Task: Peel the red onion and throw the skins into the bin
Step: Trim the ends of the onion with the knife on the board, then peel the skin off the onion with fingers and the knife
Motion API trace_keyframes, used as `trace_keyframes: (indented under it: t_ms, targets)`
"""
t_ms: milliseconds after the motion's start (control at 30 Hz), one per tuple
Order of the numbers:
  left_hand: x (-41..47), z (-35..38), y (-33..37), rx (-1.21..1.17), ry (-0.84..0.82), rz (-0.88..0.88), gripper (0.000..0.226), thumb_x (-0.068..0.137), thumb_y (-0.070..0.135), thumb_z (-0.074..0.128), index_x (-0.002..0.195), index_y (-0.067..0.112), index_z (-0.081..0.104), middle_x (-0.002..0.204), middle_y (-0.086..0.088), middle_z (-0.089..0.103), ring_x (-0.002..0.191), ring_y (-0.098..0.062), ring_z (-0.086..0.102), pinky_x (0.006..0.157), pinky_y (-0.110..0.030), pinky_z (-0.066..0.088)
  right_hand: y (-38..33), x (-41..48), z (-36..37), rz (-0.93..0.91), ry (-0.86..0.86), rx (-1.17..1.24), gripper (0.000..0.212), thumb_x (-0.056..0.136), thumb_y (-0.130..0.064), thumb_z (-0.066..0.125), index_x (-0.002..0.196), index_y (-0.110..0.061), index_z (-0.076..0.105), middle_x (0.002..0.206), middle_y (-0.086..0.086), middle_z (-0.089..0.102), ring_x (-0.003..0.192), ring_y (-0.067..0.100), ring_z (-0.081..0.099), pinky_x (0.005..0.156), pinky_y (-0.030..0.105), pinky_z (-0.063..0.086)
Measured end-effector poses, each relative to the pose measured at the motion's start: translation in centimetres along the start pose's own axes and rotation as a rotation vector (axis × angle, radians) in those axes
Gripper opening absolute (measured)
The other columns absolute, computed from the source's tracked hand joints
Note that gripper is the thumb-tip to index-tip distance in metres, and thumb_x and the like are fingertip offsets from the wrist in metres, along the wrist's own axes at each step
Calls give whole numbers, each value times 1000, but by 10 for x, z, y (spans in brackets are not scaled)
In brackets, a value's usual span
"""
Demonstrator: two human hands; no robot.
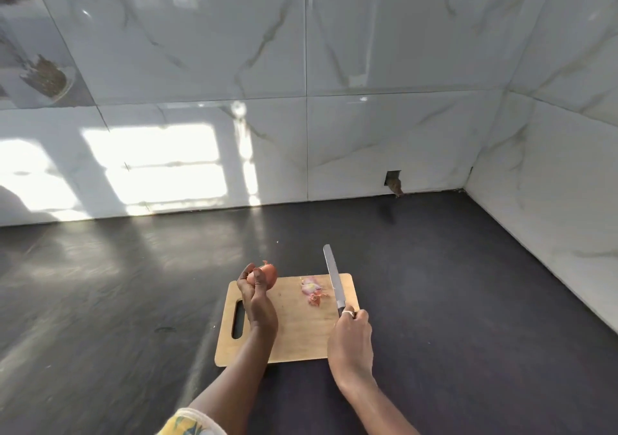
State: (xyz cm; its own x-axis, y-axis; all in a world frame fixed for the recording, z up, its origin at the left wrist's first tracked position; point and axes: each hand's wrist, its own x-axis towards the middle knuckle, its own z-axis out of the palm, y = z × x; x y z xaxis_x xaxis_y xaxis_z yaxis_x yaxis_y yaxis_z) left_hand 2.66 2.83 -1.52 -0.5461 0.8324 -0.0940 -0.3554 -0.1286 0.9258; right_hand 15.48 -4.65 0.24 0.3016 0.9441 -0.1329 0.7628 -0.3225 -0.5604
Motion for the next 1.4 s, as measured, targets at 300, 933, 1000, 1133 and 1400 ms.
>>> trace_keyframes:
  t_ms: [300,933,1000,1133,1400]
  targets:
    - [-12,-2,1,203,234,44,51,92,31,49,133,6,33,123,-18,50,111,-30,50,90,-27,35,-1,-1,8,23,61,-271,40,99,-7,29,139,-10,34,127,4,45,113,22,45,86,31,41]
    - [-32,10,11,264,195,63,46,94,20,48,134,4,31,108,-3,46,97,-14,46,76,-9,33,4,15,0,85,36,-331,38,96,-9,29,129,-13,49,122,4,43,114,25,40,94,38,32]
    - [-36,10,9,206,145,70,38,94,18,48,129,10,36,113,-9,48,96,-17,50,69,-6,40,3,17,-3,90,64,-327,37,96,-11,31,127,-17,52,121,3,41,114,24,37,95,42,29]
    - [-45,6,3,90,-43,135,19,88,32,54,105,28,48,103,-1,55,95,-18,54,80,-18,46,-2,33,2,-152,66,-7,34,98,-22,43,129,-18,56,126,3,52,116,21,47,101,38,35]
    - [-50,6,7,-91,-271,85,41,81,31,42,118,14,49,102,-11,54,92,-19,55,72,-18,52,-35,27,-4,-218,-332,865,27,90,-15,64,116,-22,61,120,4,65,108,14,63,90,32,55]
